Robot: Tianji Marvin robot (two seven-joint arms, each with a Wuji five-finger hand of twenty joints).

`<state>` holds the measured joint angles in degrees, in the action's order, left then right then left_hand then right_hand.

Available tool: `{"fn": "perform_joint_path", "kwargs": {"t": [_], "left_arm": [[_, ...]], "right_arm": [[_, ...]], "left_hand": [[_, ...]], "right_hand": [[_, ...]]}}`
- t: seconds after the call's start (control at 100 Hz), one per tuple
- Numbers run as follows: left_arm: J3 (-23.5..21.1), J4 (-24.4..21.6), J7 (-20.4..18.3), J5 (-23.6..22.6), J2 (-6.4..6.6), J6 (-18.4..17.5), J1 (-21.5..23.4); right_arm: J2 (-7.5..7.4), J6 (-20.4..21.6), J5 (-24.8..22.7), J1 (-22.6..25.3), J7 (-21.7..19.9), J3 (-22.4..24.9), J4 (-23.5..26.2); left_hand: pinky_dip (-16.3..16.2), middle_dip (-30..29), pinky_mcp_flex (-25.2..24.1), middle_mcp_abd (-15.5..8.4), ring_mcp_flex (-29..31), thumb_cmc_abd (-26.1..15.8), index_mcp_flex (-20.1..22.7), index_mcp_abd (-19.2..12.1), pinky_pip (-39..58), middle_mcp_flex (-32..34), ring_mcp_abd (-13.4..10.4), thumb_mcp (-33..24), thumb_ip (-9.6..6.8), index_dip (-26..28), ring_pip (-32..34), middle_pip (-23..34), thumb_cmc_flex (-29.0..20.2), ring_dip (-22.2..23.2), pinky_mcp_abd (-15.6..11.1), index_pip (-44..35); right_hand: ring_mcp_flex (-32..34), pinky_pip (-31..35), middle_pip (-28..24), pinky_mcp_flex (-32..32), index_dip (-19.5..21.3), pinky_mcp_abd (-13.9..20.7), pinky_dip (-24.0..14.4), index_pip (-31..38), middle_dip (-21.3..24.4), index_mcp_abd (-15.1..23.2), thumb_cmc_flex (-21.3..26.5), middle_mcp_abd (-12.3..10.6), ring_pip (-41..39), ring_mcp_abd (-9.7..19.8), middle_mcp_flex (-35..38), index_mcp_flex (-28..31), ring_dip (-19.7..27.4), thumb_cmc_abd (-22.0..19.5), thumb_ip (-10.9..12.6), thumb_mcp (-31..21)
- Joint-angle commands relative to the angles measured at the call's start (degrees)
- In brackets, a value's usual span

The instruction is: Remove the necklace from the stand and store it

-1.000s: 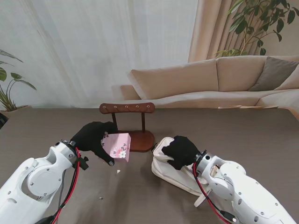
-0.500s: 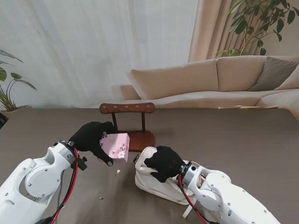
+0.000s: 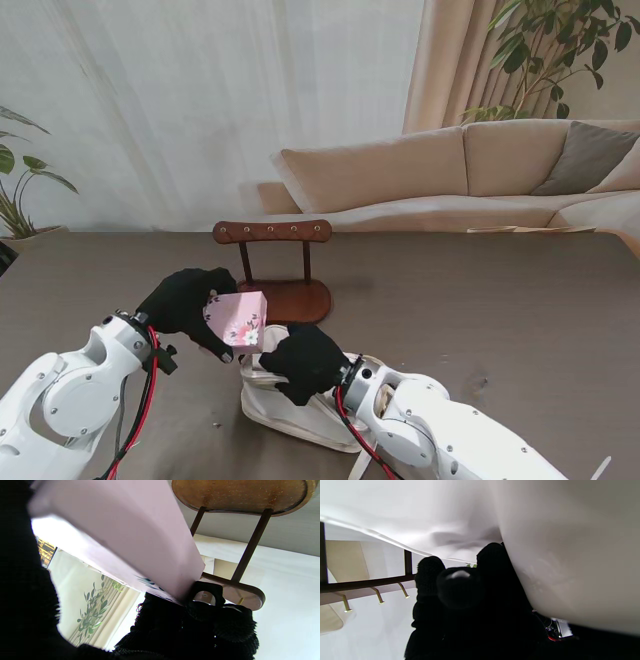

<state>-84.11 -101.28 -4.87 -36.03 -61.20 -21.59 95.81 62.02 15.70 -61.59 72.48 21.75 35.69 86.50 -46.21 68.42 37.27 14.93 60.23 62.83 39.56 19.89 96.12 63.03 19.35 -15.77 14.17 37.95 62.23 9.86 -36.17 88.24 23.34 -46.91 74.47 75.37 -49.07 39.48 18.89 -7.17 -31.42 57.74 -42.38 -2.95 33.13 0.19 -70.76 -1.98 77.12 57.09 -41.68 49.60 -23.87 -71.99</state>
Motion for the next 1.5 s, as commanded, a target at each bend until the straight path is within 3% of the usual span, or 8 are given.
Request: {"fn": "perform_joint_path", "kwargs": {"t": [0.0,0.3,0.41,0.48,0.73,1.21,1.32,1.49], "left_arm": [[-0.27,-0.52,-0.89,-0.12,-0.25,0.29,0.41],[-0.63,-0.31,-1.45,-0.16,-0.15,0.55,0.06],[-0.71,-0.33,-1.82,-0.17,-0.08,0.68,-0.06],[-0.81,-0.46,-2.03,-0.31,-0.03,0.75,-0.02],[-0.96,-0.62,-2.32,-0.32,0.01,0.82,0.12],[-1.57,-1.26,-2.03,-0.56,-0.03,0.68,0.93],[-1.74,-1.38,-2.05,-0.72,-0.02,0.47,1.03],[-1.93,-1.42,-2.07,-0.85,0.01,0.06,1.05]], "right_arm": [[0.47,-0.17,-0.87,-0.36,-0.21,-0.42,-0.25],[-0.39,-2.01,-2.32,-0.67,-1.75,-2.02,-1.80],[-0.86,-2.79,-2.98,-0.44,-3.31,-2.18,-1.54],[-1.35,-3.06,-3.48,0.03,-5.70,-1.70,-0.67],[-2.65,-1.06,-4.87,2.55,-11.66,2.40,2.36],[-3.31,2.70,-5.97,8.18,-15.29,11.12,6.64],[-3.00,2.74,-4.51,8.35,-15.38,11.67,6.72],[-2.51,1.94,-2.55,8.20,-16.22,12.23,7.79]], "left_hand": [[0.40,5.90,-0.63,-2.79,3.29,-9.61,4.04,7.01,-4.00,10.97,-10.34,-54.81,-5.88,5.91,6.88,20.54,-14.00,1.07,-4.99,-40.07],[0.34,5.90,-0.71,-2.76,3.29,-9.62,3.99,7.04,-4.02,10.95,-10.34,-54.74,-5.91,5.89,6.88,20.50,-14.07,1.07,-4.96,-40.04],[0.32,5.94,-0.65,-2.76,3.29,-9.62,3.99,7.04,-3.99,10.94,-10.34,-54.76,-5.92,5.89,6.88,20.51,-14.07,1.07,-4.97,-40.04],[0.31,5.96,-0.63,-2.83,3.29,-9.63,3.98,7.04,-3.98,10.99,-10.34,-54.76,-5.91,5.89,6.88,20.54,-14.00,1.07,-4.97,-40.04],[0.30,5.93,-0.63,-2.83,3.32,-9.56,4.03,7.02,-3.99,10.97,-10.29,-54.79,-5.90,5.89,6.89,20.51,-14.03,1.08,-4.98,-40.06],[0.28,5.89,-0.58,-2.74,3.37,-9.54,3.98,7.08,-4.00,11.04,-10.18,-54.77,-5.87,5.81,6.87,20.50,-14.12,1.05,-4.81,-40.00],[0.27,5.90,-0.58,-2.76,3.37,-9.63,3.97,7.08,-4.01,10.99,-10.18,-54.75,-5.87,5.80,6.87,20.48,-14.09,1.05,-4.80,-40.01],[0.26,5.90,-0.62,-2.73,3.37,-9.64,3.98,7.11,-4.02,10.99,-10.18,-54.71,-5.88,5.79,6.87,20.47,-14.18,1.05,-4.77,-40.01]], "right_hand": [[1.04,-0.67,4.27,8.29,-1.17,-0.96,-1.45,9.18,1.86,18.30,8.48,-1.86,3.75,3.76,-2.35,2.64,1.88,-5.87,4.76,-10.73],[0.82,-3.11,9.33,0.65,-7.46,0.73,1.89,9.30,2.91,15.79,-1.24,-1.94,20.42,2.32,-9.74,-11.01,7.94,2.04,3.47,-14.05],[-3.62,-5.34,8.25,-5.45,-6.68,-0.38,3.45,4.84,3.63,10.86,-8.78,-1.20,27.49,1.20,-17.87,-17.40,8.11,0.54,6.45,-12.04],[-10.89,-7.81,6.89,-10.95,2.56,-2.10,4.42,-3.89,7.87,5.99,-15.12,-0.73,31.85,-0.66,-26.08,-21.51,8.99,-4.45,15.86,-9.01],[-24.88,-13.61,9.71,-20.35,-0.08,-4.44,6.37,-10.47,12.29,0.44,-24.77,2.43,39.64,-4.05,-39.62,-32.38,15.10,-3.41,14.62,-0.11],[-15.03,-11.11,9.83,-13.28,0.94,-4.84,5.54,-6.81,13.95,6.50,-21.56,1.73,37.62,-3.29,-26.95,-19.55,15.69,-17.73,17.73,-1.45],[-8.88,-7.50,10.38,-8.39,-8.53,-4.92,5.45,0.61,12.83,8.91,-15.12,0.90,35.79,-1.83,-20.20,-16.89,13.86,-13.90,8.07,-5.23],[-0.72,-3.04,9.51,-1.69,-11.08,-5.62,4.26,6.51,9.21,9.84,-5.97,0.39,30.80,-0.64,-12.23,-14.49,11.38,-11.02,3.71,-5.74]]}}
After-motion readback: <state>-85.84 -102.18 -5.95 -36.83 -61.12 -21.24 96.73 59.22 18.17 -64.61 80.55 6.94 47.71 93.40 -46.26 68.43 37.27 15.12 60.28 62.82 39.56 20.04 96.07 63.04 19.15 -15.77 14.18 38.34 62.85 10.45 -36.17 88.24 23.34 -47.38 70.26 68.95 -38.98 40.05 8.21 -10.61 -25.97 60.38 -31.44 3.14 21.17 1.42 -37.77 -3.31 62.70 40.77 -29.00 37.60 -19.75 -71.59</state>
